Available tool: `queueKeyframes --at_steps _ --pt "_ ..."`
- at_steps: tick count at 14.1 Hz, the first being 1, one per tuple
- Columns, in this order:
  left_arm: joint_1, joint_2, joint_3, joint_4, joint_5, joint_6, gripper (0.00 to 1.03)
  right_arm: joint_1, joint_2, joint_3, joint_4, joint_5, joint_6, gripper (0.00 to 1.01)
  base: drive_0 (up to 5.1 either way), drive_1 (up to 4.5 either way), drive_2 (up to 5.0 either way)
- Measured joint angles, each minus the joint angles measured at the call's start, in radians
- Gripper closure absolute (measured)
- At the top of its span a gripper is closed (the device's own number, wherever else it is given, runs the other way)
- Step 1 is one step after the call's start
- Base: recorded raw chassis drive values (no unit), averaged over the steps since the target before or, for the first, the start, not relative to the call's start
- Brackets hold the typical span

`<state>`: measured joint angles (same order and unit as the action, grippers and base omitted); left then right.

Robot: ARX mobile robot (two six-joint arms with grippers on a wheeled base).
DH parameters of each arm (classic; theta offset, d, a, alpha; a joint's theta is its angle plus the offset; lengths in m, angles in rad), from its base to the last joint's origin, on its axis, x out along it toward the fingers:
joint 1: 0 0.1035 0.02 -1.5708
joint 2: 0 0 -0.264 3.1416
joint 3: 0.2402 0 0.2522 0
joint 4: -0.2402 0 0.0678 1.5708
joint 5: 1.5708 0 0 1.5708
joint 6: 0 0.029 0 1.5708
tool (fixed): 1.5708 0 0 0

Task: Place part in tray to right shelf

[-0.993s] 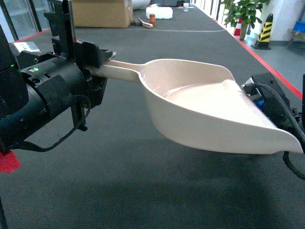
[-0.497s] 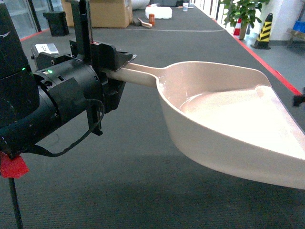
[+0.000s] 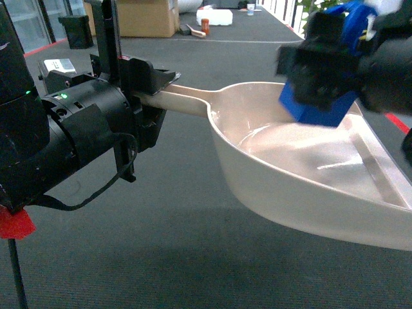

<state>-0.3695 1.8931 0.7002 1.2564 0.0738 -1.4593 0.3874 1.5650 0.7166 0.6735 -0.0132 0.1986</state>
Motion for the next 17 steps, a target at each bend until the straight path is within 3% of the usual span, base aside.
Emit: queueKeyframes --at_steps 1,2,3,6,7,8,9,17 --pt "0.000 0.000 0.000 -0.002 0.001 0.007 0.90 0.039 0.005 0.000 0.029 0.025 -0.015 0.33 0.0 0.00 0.0" --pt "0.000 0.000 -0.002 -0.004 0.001 0.002 0.90 0.034 -0.035 -0.001 0.087 0.071 -0.052 0.18 0.0 0.00 0.0" --pt "0.001 0.000 -0.002 0.000 -0.003 0.001 0.90 -0.002 -0.093 -0.016 0.158 0.132 -0.108 0.05 0.0 0.00 0.0" --pt "-0.002 0.000 -0.002 0.000 -0.002 0.001 0.90 -0.164 -0.263 -0.147 0.296 0.344 -0.304 0.03 0.0 0.00 0.0" --pt "-0.002 0.000 -0.002 -0.002 0.000 0.000 0.90 -0.215 -0.307 -0.230 0.346 0.377 -0.340 0.03 0.0 0.00 0.0" --pt "-0.002 0.000 -0.002 -0.002 0.000 0.000 0.90 -0.247 -0.372 -0.325 0.341 0.367 -0.341 0.03 0.0 0.00 0.0" --pt "0.005 0.000 -0.002 -0.002 -0.006 0.000 0.90 -0.250 -0.385 -0.360 0.338 0.365 -0.341 0.03 0.0 0.00 0.0" --pt "0.003 0.000 -0.002 -0.007 -0.003 0.000 0.90 -0.243 -0.380 -0.357 0.340 0.349 -0.341 0.03 0.0 0.00 0.0"
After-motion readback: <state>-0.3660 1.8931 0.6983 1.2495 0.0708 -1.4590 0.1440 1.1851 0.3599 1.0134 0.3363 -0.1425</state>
